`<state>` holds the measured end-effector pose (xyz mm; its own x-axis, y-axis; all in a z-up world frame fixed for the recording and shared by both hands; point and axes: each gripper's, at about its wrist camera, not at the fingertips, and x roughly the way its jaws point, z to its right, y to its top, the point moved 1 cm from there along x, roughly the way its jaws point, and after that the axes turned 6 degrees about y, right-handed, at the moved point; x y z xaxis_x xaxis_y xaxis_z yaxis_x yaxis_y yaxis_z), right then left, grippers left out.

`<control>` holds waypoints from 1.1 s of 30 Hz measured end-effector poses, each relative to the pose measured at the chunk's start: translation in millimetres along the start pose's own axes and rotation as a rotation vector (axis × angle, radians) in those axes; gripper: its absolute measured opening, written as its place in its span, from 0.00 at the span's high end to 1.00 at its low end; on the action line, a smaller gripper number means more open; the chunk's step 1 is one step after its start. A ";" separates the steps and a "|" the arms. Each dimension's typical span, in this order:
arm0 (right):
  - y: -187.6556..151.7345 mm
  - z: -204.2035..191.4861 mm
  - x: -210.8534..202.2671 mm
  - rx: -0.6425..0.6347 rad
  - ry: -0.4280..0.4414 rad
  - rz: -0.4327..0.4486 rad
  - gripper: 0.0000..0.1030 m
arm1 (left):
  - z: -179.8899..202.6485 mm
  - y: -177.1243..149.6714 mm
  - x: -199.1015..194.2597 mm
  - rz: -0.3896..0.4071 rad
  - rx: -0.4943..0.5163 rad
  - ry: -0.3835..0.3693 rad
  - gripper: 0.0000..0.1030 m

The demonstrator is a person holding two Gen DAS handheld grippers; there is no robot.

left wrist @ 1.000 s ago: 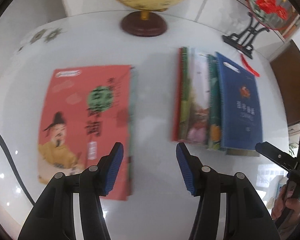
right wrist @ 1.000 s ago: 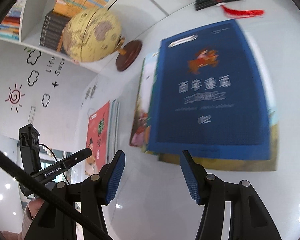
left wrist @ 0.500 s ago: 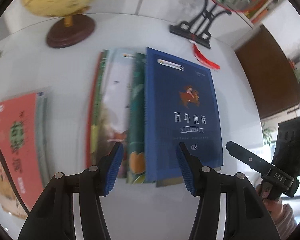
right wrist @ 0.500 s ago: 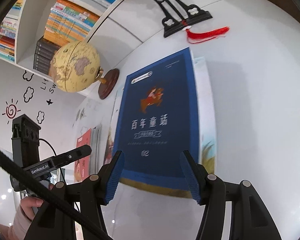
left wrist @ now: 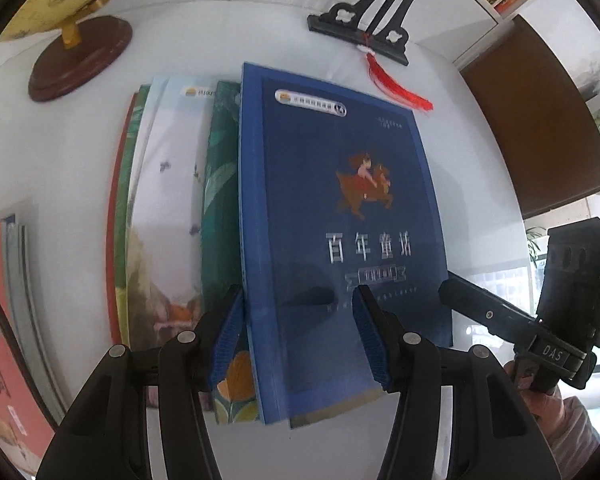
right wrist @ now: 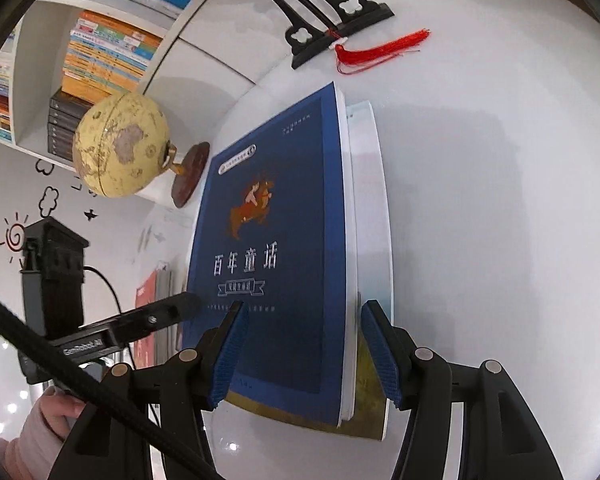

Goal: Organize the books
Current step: 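Close both grippers on the dark-blue book's bottom edge, then lift the dark-blue book out of the row with both grippers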

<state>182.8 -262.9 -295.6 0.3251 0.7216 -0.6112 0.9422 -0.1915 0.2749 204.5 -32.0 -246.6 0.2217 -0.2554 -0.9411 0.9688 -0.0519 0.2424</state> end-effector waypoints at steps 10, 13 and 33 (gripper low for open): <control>13.8 -7.8 8.6 -0.003 0.069 0.016 0.22 | 7.9 5.4 -0.6 0.017 0.030 0.011 0.39; 15.0 -7.2 4.7 0.048 0.116 -0.009 0.24 | 5.5 5.7 -21.5 0.102 0.022 -0.040 0.39; 10.1 -21.1 -11.8 -0.018 0.117 0.036 0.82 | -4.3 -4.4 -47.2 0.181 0.057 -0.044 0.77</control>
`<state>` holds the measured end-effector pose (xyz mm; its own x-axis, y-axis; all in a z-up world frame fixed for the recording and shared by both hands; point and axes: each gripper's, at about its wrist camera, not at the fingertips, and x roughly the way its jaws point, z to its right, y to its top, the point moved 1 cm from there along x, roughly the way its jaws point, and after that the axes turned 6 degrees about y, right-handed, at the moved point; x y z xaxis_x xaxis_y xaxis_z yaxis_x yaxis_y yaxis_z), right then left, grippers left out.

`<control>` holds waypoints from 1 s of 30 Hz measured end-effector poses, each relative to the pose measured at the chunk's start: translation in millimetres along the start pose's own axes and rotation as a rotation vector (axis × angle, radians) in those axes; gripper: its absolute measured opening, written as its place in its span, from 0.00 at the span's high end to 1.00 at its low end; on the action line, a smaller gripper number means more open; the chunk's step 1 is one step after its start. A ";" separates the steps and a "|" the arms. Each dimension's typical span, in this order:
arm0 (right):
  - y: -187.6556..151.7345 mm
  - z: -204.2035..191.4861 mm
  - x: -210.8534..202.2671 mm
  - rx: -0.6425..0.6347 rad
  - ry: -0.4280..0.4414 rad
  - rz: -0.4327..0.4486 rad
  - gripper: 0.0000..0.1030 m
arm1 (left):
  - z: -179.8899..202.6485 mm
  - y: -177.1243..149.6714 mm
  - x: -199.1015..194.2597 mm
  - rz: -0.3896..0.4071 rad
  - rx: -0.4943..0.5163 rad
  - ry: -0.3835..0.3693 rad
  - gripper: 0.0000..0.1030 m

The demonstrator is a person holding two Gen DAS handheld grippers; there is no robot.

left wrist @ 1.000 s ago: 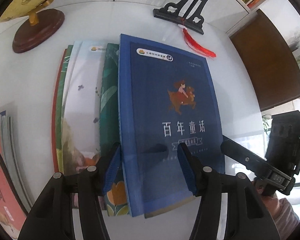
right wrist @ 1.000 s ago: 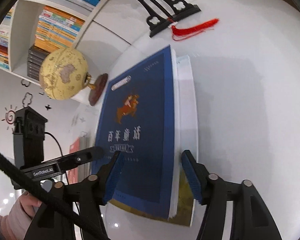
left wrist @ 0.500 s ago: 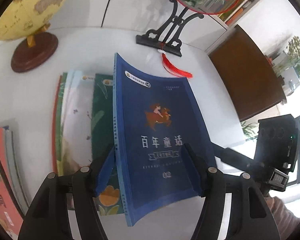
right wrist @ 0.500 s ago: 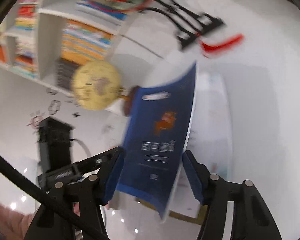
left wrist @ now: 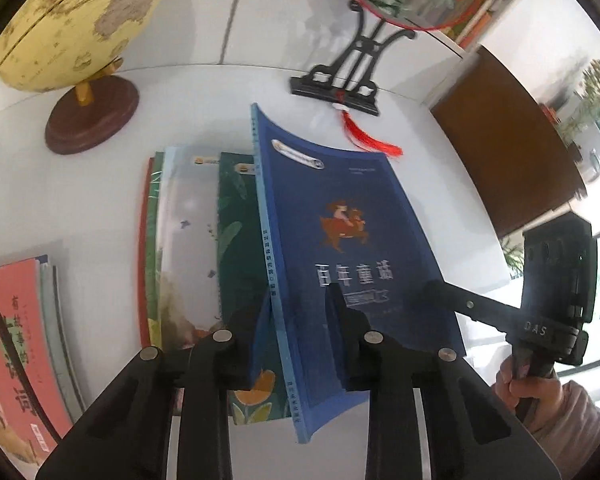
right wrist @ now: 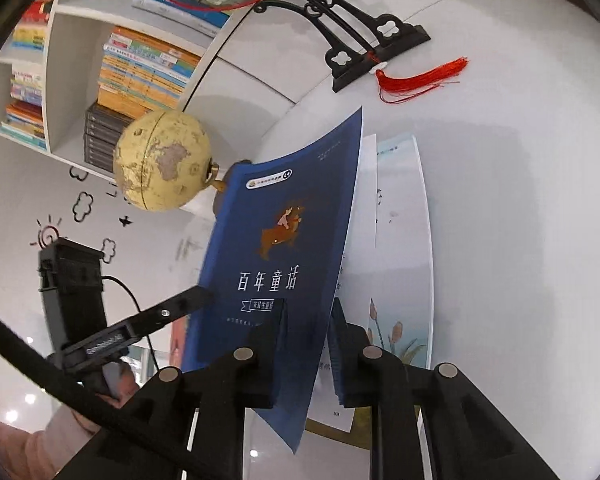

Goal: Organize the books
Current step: 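Lift the dark-blue book out of the row with both grippers, then carry the dark-blue book with both grippers toward the flat stack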

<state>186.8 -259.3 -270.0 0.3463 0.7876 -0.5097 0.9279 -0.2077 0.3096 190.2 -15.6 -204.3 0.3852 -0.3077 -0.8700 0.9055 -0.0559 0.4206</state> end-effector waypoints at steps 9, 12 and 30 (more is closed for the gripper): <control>-1.1 -12.0 1.9 -0.041 -0.040 -0.015 0.81 | 14.3 -1.9 -7.2 0.002 0.041 0.014 0.77; -1.6 -21.9 -0.1 -0.082 -0.050 -0.023 0.82 | 14.5 -4.5 -12.8 0.010 0.019 -0.025 0.77; -23.9 -64.8 -3.5 -0.243 -0.099 -0.095 0.82 | -2.8 -34.2 -51.7 0.077 -0.077 -0.065 0.77</control>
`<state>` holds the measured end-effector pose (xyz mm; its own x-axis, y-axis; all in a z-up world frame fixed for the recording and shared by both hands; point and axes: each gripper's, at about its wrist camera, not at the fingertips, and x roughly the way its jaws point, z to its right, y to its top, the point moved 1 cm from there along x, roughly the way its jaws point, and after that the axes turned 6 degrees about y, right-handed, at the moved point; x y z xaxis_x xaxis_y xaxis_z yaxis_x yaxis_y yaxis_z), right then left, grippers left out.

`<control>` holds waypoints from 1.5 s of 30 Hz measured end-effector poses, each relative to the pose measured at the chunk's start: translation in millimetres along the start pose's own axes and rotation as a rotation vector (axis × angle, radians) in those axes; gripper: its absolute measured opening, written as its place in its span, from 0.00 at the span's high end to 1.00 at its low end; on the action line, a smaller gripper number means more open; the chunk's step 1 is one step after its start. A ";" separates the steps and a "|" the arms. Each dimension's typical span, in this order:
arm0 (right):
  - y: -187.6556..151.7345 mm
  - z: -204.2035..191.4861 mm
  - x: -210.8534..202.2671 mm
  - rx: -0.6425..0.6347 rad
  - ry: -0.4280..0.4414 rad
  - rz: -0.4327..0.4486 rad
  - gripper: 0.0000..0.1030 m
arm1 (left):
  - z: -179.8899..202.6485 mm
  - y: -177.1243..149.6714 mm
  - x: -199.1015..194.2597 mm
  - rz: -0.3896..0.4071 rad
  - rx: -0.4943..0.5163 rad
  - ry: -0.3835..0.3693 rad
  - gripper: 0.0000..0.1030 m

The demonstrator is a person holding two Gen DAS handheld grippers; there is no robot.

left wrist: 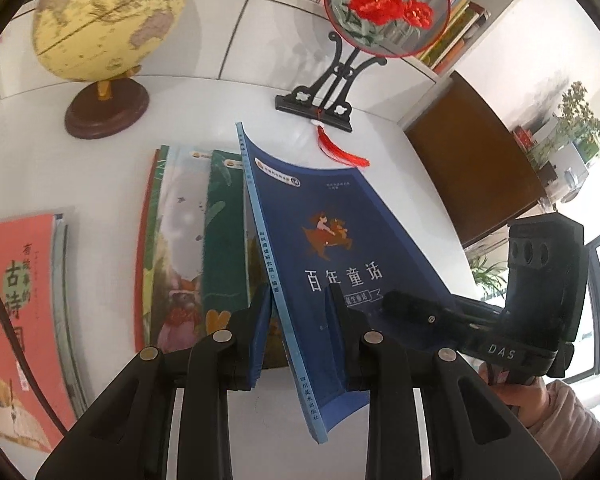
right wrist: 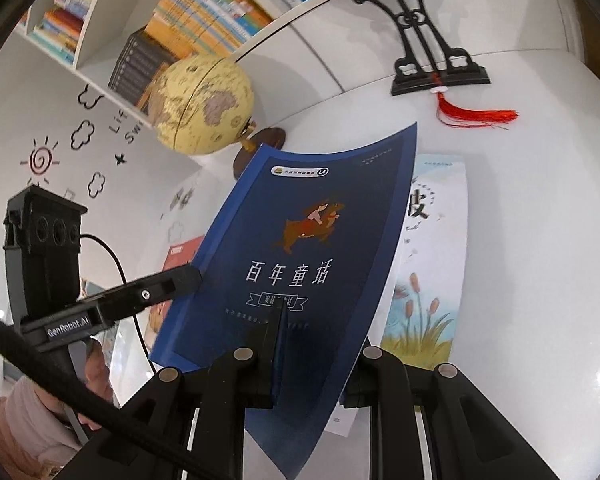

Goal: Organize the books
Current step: 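Carry the dark-blue book with both grippers toward the flat stack, then lay the dark-blue book flat onto the stack and open both grippers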

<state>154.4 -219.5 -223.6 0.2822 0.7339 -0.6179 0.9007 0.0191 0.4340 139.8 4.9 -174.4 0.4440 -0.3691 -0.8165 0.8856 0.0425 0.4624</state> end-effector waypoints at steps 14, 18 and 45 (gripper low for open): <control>-8.5 -59.7 35.6 -0.087 0.059 -0.045 0.82 | -48.0 -15.9 -45.7 0.072 -0.082 0.037 0.77; -7.4 -79.0 49.8 -0.112 0.072 -0.054 0.82 | -67.9 -21.7 -59.6 0.093 -0.108 0.049 0.77; -33.2 -252.6 207.8 -0.369 0.116 -0.168 0.81 | -225.0 -70.5 -131.9 0.168 -0.196 0.201 0.77</control>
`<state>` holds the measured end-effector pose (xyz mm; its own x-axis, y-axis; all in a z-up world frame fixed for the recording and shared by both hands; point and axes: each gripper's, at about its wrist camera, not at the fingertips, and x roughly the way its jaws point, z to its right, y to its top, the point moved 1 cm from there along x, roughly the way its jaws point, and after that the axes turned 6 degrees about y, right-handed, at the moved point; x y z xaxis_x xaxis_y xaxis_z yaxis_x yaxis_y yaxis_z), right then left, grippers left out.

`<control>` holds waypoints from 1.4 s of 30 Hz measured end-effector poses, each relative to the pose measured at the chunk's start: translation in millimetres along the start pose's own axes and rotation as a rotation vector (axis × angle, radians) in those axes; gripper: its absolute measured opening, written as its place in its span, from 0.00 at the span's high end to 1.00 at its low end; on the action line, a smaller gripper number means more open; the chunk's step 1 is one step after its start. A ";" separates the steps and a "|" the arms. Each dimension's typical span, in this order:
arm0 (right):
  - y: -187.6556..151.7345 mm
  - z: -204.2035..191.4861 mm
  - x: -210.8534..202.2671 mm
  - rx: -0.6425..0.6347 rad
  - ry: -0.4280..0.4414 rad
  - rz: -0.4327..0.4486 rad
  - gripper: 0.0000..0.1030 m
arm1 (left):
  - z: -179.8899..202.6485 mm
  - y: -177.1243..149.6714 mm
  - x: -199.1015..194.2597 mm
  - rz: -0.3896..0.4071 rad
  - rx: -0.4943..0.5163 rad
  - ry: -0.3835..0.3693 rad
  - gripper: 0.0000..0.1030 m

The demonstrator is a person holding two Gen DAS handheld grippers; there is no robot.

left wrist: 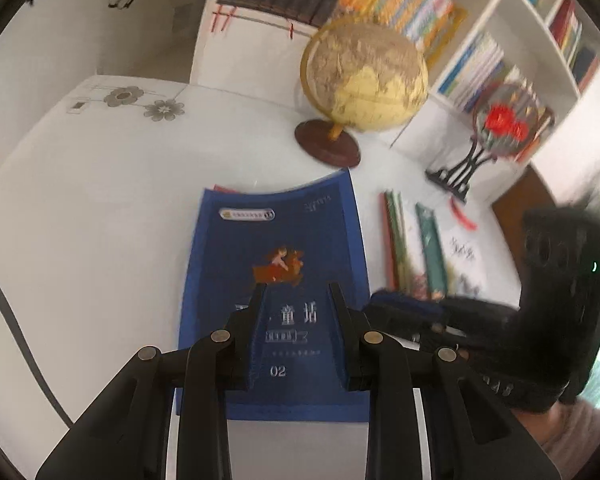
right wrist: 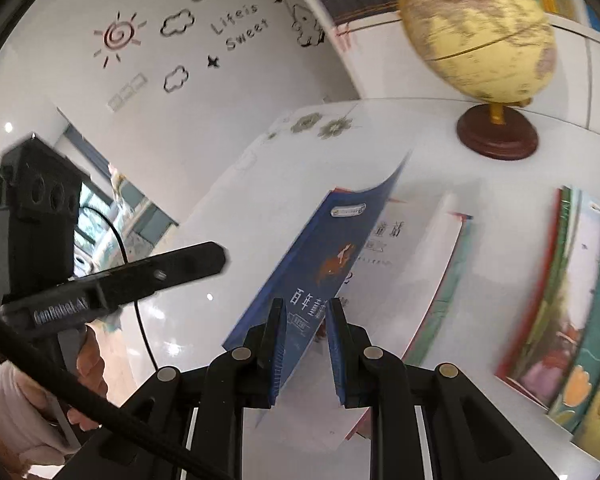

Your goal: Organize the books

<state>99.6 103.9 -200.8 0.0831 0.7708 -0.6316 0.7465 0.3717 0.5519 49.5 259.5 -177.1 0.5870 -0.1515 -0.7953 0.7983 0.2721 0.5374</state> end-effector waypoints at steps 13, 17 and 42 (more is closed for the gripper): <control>-25.6 56.4 9.1 0.268 -0.153 -0.047 0.67 | -75.4 -21.7 25.9 -0.151 -0.098 0.160 0.67; -31.1 61.5 10.1 0.313 -0.134 -0.066 0.53 | -81.9 -21.3 40.4 -0.191 -0.087 0.199 0.67; -47.9 60.9 15.4 0.353 -0.103 -0.149 0.48 | -52.9 -9.5 72.9 -0.241 -0.037 0.200 0.60</control>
<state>105.4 66.5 -270.1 0.0090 0.6596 -0.7516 0.9350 0.2610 0.2402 77.6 296.2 -255.0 0.3400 -0.0269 -0.9401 0.9037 0.2860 0.3186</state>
